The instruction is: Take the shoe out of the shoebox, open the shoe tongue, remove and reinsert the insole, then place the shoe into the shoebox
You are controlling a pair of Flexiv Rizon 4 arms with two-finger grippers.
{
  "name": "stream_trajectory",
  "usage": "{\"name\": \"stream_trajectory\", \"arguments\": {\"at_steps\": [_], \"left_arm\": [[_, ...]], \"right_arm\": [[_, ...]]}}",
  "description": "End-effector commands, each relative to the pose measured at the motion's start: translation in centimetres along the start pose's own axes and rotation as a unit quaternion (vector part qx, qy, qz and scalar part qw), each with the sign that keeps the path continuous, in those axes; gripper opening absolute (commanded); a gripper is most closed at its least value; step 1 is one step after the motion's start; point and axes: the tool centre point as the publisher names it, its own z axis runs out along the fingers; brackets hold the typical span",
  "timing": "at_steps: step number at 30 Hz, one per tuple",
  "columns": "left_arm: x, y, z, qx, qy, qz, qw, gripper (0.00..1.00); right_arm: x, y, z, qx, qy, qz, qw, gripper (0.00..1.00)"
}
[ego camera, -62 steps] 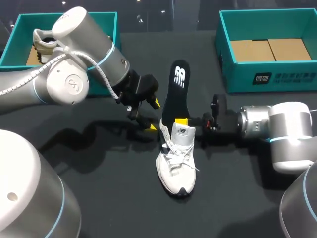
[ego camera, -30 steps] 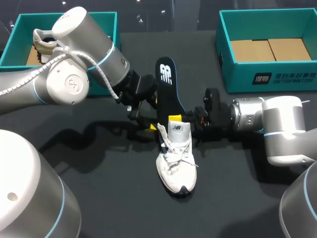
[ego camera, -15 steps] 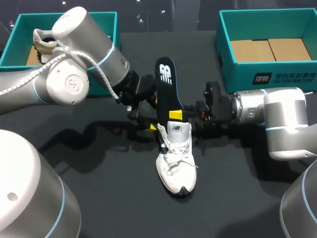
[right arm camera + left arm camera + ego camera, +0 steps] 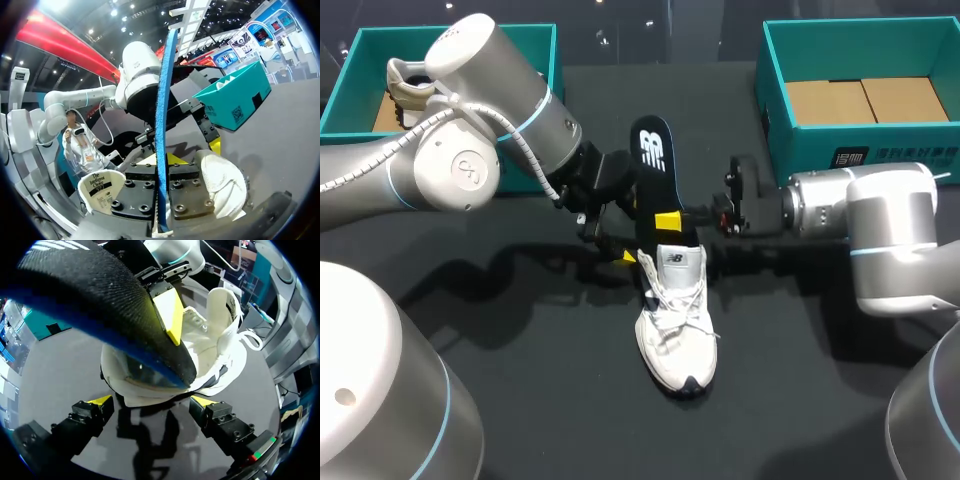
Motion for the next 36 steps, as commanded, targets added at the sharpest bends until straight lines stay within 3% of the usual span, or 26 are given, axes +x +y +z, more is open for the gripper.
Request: {"name": "stream_trajectory", "arguments": {"at_steps": [1, 7, 14, 16, 19, 36], "left_arm": [[0.0, 0.0, 0.1, -0.001, 0.0, 0.0, 1.0, 1.0], [0.0, 0.0, 0.1, -0.001, 0.0, 0.0, 1.0, 1.0], [0.0, 0.0, 0.1, -0.001, 0.0, 0.0, 1.0, 1.0], [0.0, 0.0, 0.1, -0.001, 0.0, 0.0, 1.0, 1.0], [0.0, 0.0, 0.1, -0.001, 0.0, 0.0, 1.0, 1.0], [0.0, 0.0, 0.1, -0.001, 0.0, 0.0, 1.0, 1.0]], "right_arm": [[-0.2, -2.2, -1.0, -0.02, 0.008, 0.014, 1.0, 0.0], [0.4, -4.1, -1.4, -0.031, 0.004, 0.033, 0.999, 0.0], [0.9, -4.6, -0.9, -0.024, 0.011, 0.036, 0.999, 0.0], [1.0, -4.3, -0.7, -0.024, 0.013, 0.031, 0.999, 0.0], [1.2, -3.5, -0.5, -0.022, 0.015, 0.018, 0.999, 0.2], [1.0, 0.6, 0.1, 0.009, 0.01, -0.03, 0.999, 0.2]]}}
